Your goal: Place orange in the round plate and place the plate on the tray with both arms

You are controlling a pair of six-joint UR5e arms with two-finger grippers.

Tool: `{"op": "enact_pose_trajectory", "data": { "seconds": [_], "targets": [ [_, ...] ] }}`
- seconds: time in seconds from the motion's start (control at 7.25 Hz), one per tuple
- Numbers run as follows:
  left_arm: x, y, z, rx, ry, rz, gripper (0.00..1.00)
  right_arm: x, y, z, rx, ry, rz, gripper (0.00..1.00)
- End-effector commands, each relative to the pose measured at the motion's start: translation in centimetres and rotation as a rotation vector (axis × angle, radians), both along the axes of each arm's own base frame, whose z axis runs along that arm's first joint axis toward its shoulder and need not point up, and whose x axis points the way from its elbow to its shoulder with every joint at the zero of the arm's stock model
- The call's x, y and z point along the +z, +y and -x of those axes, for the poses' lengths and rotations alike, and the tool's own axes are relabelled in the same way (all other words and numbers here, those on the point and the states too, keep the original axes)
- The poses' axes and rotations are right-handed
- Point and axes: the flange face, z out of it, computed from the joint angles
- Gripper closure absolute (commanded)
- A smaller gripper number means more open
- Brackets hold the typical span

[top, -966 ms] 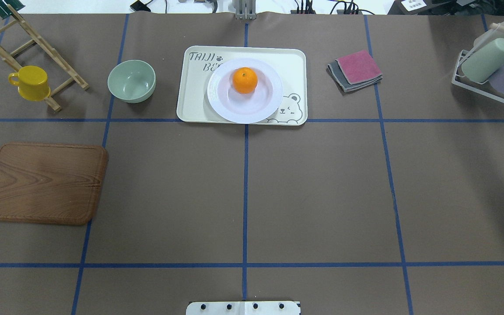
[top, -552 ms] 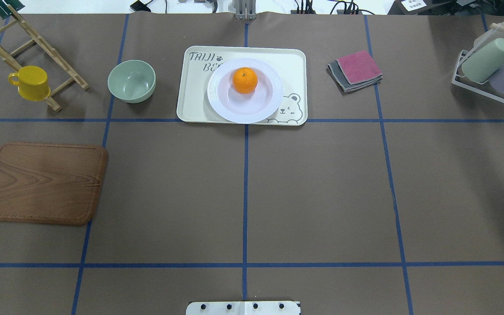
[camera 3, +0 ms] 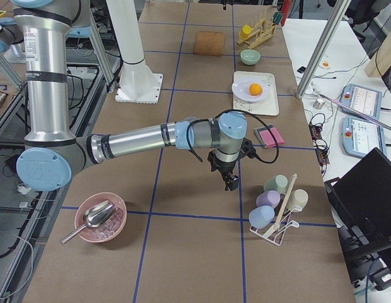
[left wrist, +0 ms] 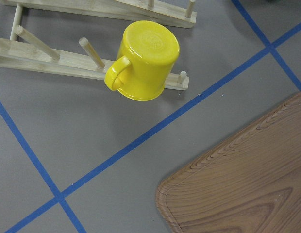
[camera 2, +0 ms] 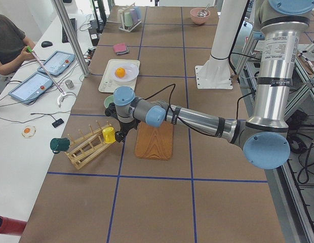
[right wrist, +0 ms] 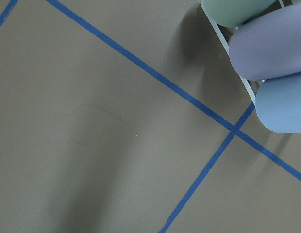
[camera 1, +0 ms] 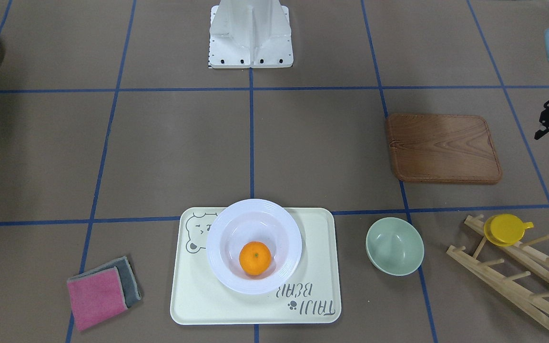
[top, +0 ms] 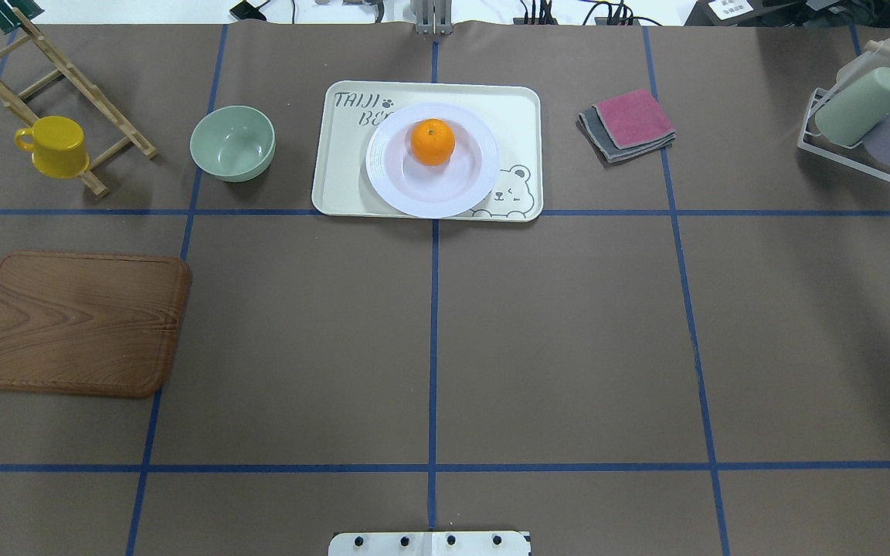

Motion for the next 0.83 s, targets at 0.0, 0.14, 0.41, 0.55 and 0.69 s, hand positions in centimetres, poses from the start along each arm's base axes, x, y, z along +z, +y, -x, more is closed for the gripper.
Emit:
{"op": "enact_pose_trajectory", "data": {
  "seconds": [0.0, 0.14, 0.41, 0.55, 0.69],
  "targets": [
    [-0.09, 0.09, 0.11, -0.003, -0.003, -0.002, 0.01, -0.17, 0.04, -0.21, 0.002, 0.018, -0.009, 0.0],
    [-0.24, 0.04, 0.11, -0.003, -0.003, -0.006, 0.01, -0.05, 0.15, -0.28, 0.003, 0.026, -0.008, 0.0],
    [-0.19, -0.09, -0.01, -0.003, -0.003, -0.005, 0.01, 0.4, 0.18, -0.29, 0.002, 0.027, 0.0, 0.0],
    [0.13, 0.06, 0.11, -0.004, -0.005, 0.001, 0.01, 0.25, 0.26, -0.29, 0.002, 0.027, -0.003, 0.0],
    [0.38, -0.08, 0.4, -0.012, -0.016, 0.005, 0.01, 0.02, 0.21, -0.28, 0.004, 0.025, -0.006, 0.0]
  ]
}}
